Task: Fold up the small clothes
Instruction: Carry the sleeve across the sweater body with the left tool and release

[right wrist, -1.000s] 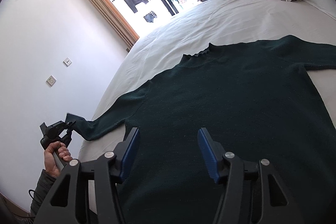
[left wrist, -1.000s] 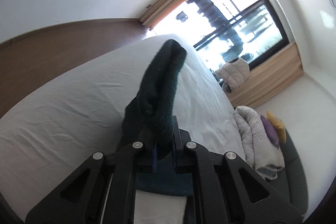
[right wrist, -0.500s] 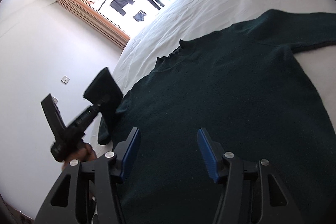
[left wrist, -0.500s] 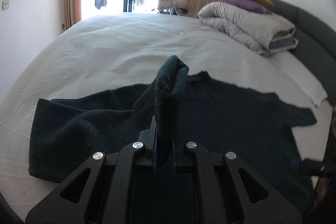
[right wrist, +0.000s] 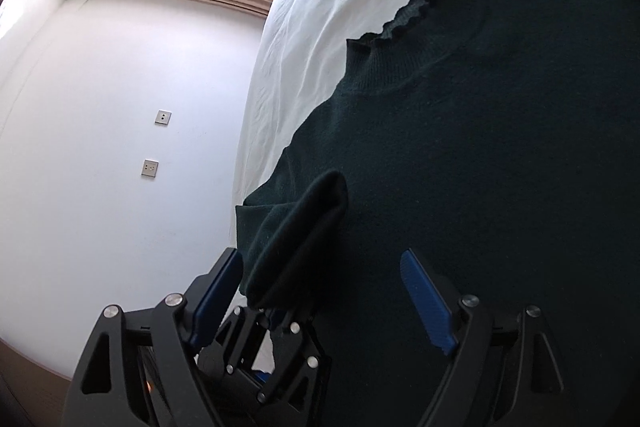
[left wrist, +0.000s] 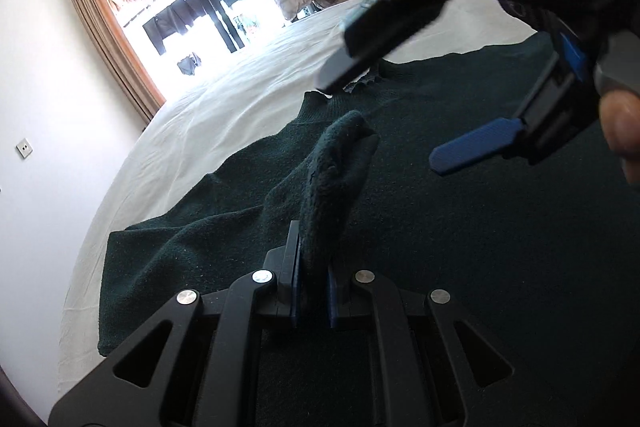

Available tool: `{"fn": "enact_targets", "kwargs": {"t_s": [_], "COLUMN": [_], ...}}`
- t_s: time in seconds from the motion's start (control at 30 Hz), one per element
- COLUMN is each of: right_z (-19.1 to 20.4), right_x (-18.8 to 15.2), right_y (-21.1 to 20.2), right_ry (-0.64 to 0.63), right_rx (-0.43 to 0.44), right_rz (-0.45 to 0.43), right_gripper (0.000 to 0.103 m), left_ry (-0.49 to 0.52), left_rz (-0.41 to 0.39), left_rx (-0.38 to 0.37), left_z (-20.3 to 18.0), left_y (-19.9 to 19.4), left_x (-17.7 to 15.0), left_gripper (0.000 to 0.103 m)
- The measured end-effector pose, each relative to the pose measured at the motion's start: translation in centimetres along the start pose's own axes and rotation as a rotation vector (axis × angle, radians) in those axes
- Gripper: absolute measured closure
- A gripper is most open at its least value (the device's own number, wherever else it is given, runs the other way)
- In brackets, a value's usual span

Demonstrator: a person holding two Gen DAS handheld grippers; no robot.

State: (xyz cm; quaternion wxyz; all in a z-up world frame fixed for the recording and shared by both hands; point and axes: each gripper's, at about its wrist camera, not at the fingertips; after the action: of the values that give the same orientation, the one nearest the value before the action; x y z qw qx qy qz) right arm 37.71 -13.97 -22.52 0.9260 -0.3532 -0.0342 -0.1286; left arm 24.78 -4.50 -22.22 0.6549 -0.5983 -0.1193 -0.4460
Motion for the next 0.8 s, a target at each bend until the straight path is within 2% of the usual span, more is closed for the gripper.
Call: {"fn": "enact_targets", "kwargs": {"t_s": [0.07, 0.13, 0.2, 0.23, 0.3, 0.37, 0.43, 0.6, 0.8], "right_z": [0.8, 1.4, 1.8, 1.8, 2.0, 2.2, 2.5, 3.3, 3.0], "right_x": [0.6, 1.2, 1.6, 1.7, 2.0, 2.0, 2.1, 2.8, 5.4], "right_y": [0.6, 1.5, 2.4, 2.6, 3.1, 3.2, 3.0, 1.6, -2.1], "right_ry": [-0.004, -0.018, -0.033, -0.037, -0.054, -0.070, -0.098, -0.153, -0.163], "right_rx": [0.016, -0.009, -0.017, -0.026, -0.035, -0.035, -0.046, -0.087, -0.123], "right_rz": [0.023, 0.047, 0.082, 0.093, 0.111, 0.118, 0.101, 0.031, -0.085], "right_gripper": [0.021, 0.030, 0.045, 0.047, 0.058, 0.079, 0.090, 0.094, 0.094], "left_ry": [0.013, 0.023, 0.038, 0.041, 0.040, 0.044, 0.056, 0.071, 0.049], "left_rz": [0.002, 0.000, -0.001, -0.001, 0.001, 0.000, 0.003, -0.007, -0.006], "left_rx": [0.009, 0.017, 0.032, 0.035, 0.039, 0.046, 0.054, 0.059, 0.022], "left_z": [0.0, -0.2, -0.5, -0.6, -0.6, -0.8, -0.9, -1.9, -2.4], "left_y": [0.2, 0.0, -0.7, -0.6, -0.5, -1.1, -1.6, -2.4, -2.4], "left_x": [-0.1, -0.6, -0.8, -0.8, -0.9, -1.1, -0.8, -0.6, 0.7], "left_gripper": [0.094, 0.094, 0.094, 0.094, 0.094, 0.094, 0.094, 0.093, 0.093]}}
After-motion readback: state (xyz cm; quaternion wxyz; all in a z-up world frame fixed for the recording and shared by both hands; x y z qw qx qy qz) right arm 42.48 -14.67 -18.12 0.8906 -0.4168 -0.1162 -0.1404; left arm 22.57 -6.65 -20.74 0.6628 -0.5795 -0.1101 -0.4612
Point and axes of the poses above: each gripper's, at about its wrist camera, not at the fingertips, and y roughly the way its jaws point, z to its left, x to its top, and after that the axes turned 13 degrees about -x, right-handed
